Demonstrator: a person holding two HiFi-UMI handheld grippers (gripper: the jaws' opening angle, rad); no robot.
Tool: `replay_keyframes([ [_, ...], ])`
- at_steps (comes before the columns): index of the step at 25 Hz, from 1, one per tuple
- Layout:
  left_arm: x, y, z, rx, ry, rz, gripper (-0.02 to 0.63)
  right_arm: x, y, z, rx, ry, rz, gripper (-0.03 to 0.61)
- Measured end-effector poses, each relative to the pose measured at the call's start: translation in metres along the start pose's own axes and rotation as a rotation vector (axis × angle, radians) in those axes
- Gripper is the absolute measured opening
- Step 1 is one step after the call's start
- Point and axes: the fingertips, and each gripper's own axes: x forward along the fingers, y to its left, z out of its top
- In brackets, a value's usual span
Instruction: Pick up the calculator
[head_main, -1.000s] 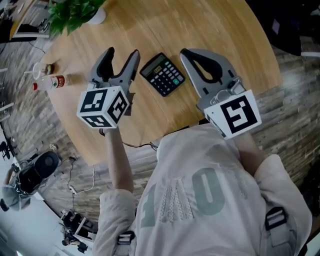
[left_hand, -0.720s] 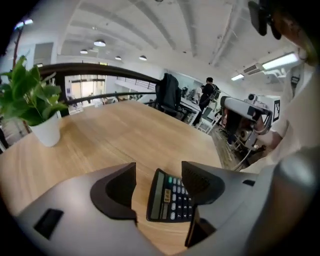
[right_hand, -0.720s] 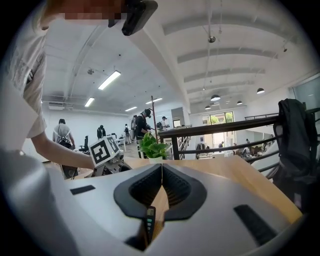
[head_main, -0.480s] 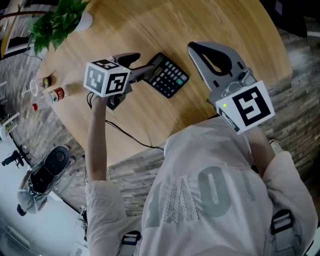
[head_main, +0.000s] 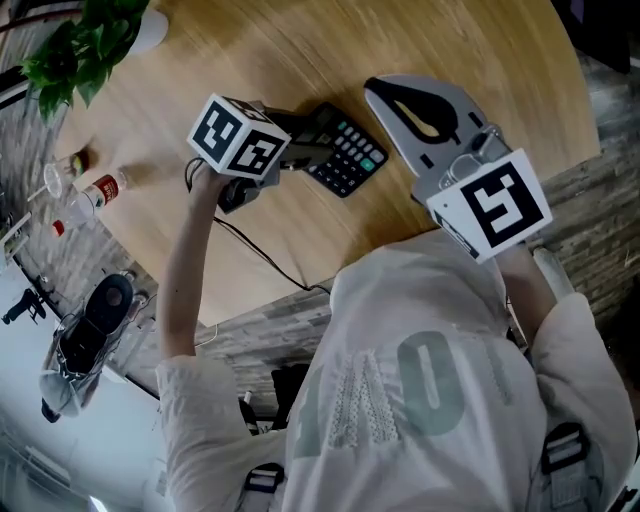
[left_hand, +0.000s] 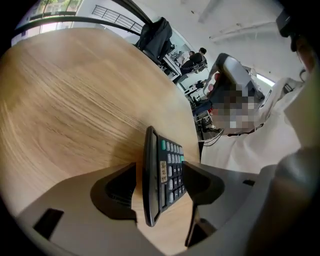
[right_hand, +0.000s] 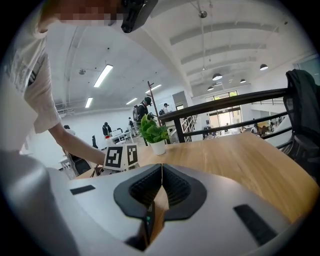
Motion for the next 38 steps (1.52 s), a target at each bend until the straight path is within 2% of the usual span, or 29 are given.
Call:
replay_keyframes([
  [5,0.003,0.007,-0.001,-0.032,0.032,-0.071,0.281,0.019,-0.005,-0.012,0.017,0.027,0.037,0.02],
  [10,0.008,-0.005,-0.008,-0.058,0.098,-0.21,0.28,0.028,-0.011,-0.023,0.051,0.056,0.052,0.02],
  [15,0.011,0.0,-0.01,-0.114,0.115,-0.249,0.237,0.035,-0.02,-0.03,0.106,0.062,0.035,0.02],
  [17,0.011,0.003,-0.009,-0.132,0.118,-0.243,0.204,0.035,-0.023,-0.032,0.103,0.064,0.037,0.02],
  [20,0.014,0.007,-0.012,-0.119,0.144,-0.214,0.135,0.034,-0.025,-0.037,0.093,0.072,0.035,0.02],
  [29,0.019,0.004,-0.012,-0.108,0.209,-0.197,0.127,0.037,-0.029,-0.036,0.1,0.072,0.026,0.02],
  [38,0.013,0.0,-0.009,-0.076,0.185,-0.111,0.121,0.028,-0.019,-0.023,0.049,0.042,0.026,0.02],
])
